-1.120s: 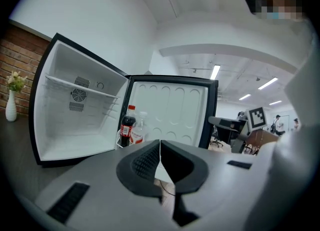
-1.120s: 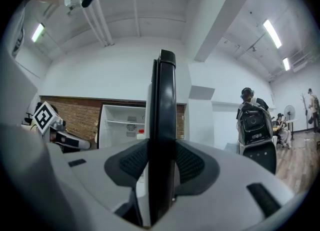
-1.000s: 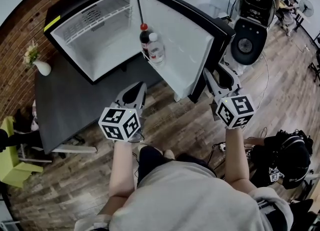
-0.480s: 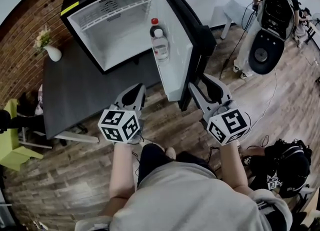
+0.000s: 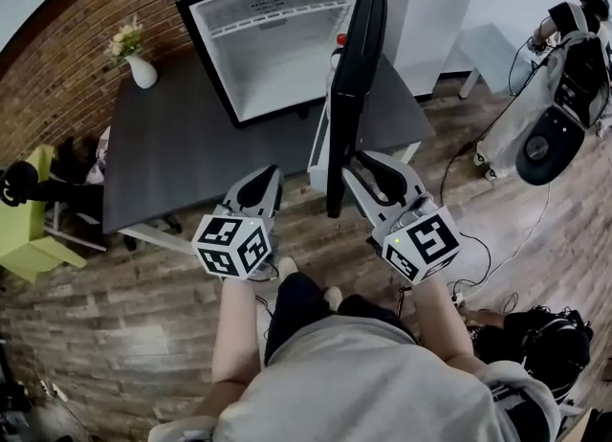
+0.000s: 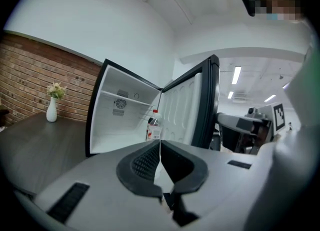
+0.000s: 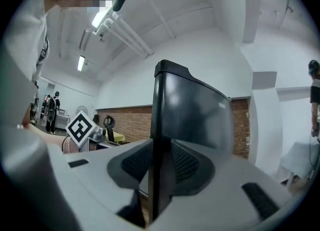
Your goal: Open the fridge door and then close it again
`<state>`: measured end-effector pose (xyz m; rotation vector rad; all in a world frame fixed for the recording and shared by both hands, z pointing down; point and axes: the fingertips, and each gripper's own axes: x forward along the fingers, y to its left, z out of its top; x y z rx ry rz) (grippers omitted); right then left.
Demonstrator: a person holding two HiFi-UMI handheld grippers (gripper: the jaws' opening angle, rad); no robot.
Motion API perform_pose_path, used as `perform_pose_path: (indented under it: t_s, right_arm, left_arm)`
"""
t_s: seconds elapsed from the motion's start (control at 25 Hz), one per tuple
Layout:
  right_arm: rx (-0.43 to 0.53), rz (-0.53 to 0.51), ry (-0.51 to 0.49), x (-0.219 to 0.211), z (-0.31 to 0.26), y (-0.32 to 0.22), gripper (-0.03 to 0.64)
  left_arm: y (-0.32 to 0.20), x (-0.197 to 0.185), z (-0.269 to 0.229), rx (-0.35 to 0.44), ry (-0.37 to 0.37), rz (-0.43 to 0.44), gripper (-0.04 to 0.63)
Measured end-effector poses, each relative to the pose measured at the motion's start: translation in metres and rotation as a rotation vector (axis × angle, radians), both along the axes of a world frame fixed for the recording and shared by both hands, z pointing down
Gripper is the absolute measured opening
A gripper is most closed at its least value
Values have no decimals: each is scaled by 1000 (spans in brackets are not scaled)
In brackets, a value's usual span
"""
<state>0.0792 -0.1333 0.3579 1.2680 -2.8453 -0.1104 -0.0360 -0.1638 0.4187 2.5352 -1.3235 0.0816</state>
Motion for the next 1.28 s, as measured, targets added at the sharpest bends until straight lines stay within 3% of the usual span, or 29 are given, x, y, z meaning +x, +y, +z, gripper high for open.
perform_pose_path:
  t_s: [0.52, 0.72, 1.28]
  right_arm:
    - [-3, -146, 11, -94, 1, -40, 67]
    - [-5, -166, 0, -126, -1, -71, 12]
    - [1, -161, 22, -212, -6, -171, 3]
  left_arm:
    - [-26, -74, -3, -2, -8, -88, 9]
    - [-49, -97, -6, 1, -16, -103, 9]
    - [-139, -163, -16, 17, -19, -108, 9]
